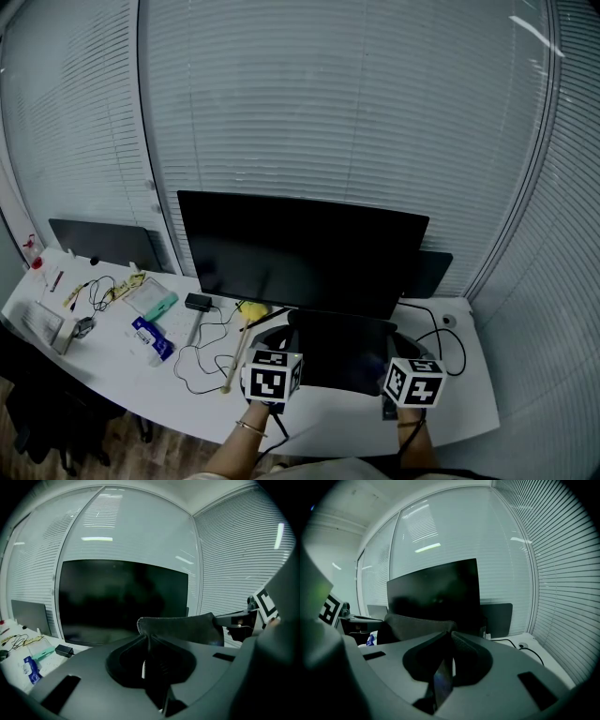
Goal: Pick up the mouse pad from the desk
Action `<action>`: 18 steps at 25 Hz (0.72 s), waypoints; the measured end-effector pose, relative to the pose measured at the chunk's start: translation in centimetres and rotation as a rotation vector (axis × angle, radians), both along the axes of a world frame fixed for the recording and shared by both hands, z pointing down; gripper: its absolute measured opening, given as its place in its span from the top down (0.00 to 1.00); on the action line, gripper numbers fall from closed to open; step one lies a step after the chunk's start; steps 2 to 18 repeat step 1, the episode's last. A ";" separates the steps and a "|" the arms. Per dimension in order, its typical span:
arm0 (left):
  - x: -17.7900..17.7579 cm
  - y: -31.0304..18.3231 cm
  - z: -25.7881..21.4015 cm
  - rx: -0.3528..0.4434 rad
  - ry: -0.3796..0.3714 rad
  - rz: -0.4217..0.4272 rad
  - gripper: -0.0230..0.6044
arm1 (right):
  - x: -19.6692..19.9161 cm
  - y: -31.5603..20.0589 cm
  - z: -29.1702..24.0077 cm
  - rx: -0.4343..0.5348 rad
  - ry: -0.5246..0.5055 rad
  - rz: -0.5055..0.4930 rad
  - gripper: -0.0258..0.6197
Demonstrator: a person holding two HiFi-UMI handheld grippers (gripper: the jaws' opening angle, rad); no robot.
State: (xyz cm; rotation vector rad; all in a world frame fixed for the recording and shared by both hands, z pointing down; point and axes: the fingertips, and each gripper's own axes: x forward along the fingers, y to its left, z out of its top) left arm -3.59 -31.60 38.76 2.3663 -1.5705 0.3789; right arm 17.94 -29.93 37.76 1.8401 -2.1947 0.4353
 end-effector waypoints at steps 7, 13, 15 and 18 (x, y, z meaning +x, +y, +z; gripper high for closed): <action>0.0 0.0 0.1 -0.003 -0.001 0.001 0.89 | -0.1 0.0 0.0 0.001 0.000 0.000 0.88; 0.0 0.0 0.1 -0.003 -0.001 0.001 0.89 | -0.1 0.0 0.0 0.001 0.000 0.000 0.88; 0.0 0.0 0.1 -0.003 -0.001 0.001 0.89 | -0.1 0.0 0.0 0.001 0.000 0.000 0.88; 0.0 0.0 0.1 -0.003 -0.001 0.001 0.89 | -0.1 0.0 0.0 0.001 0.000 0.000 0.88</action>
